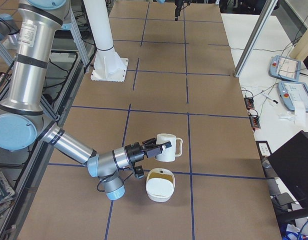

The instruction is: Left arm hands cup to right arm to dump lemon

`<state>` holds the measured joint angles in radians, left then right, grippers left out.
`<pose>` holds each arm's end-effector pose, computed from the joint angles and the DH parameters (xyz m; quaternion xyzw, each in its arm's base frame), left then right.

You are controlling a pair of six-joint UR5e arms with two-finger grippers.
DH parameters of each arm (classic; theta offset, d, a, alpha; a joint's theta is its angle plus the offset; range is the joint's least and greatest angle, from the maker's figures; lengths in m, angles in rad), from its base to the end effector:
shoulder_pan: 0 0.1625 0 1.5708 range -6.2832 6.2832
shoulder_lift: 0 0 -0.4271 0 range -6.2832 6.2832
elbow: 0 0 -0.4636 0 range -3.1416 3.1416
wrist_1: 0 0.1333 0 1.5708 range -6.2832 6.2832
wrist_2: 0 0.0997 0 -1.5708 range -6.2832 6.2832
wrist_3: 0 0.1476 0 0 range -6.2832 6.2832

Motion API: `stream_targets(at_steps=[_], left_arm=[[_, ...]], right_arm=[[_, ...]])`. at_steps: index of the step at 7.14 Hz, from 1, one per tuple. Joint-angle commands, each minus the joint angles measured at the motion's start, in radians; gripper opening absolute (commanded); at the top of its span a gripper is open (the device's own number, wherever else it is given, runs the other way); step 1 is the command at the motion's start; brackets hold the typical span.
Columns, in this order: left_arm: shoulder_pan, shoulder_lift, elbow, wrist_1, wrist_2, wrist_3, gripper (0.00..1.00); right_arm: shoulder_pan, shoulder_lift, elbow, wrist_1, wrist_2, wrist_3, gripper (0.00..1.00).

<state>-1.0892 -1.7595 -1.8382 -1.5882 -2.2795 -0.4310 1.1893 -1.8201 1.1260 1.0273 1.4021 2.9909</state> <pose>0.2617 -0.5810 0.4321 0.0488 0.3997 0.1044 0.9094 0.0142 -0.3891 0.7312 -0.0449 -0.8119 0.5757 0.0858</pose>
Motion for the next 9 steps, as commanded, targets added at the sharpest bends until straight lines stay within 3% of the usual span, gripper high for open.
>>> stream_targets(at_steps=[1,4,6,9], left_arm=[[0.0,0.0,0.004,0.001,0.0,0.0,1.0],[0.0,0.0,0.011,0.001,-0.002,0.0,1.0],[0.0,-0.002,0.014,-0.001,-0.002,0.0,1.0],[0.0,0.0,0.011,-0.001,-0.003,0.0,1.0]], right_arm=[[0.001,0.001,0.005,-0.007,0.033,-0.146,0.25],[0.0,0.001,0.003,-0.012,0.093,-0.537,0.27],[0.0,-0.004,-0.002,-0.03,0.139,-0.685,0.27],[0.001,-0.033,-0.003,-0.094,0.167,-1.135,0.27]])
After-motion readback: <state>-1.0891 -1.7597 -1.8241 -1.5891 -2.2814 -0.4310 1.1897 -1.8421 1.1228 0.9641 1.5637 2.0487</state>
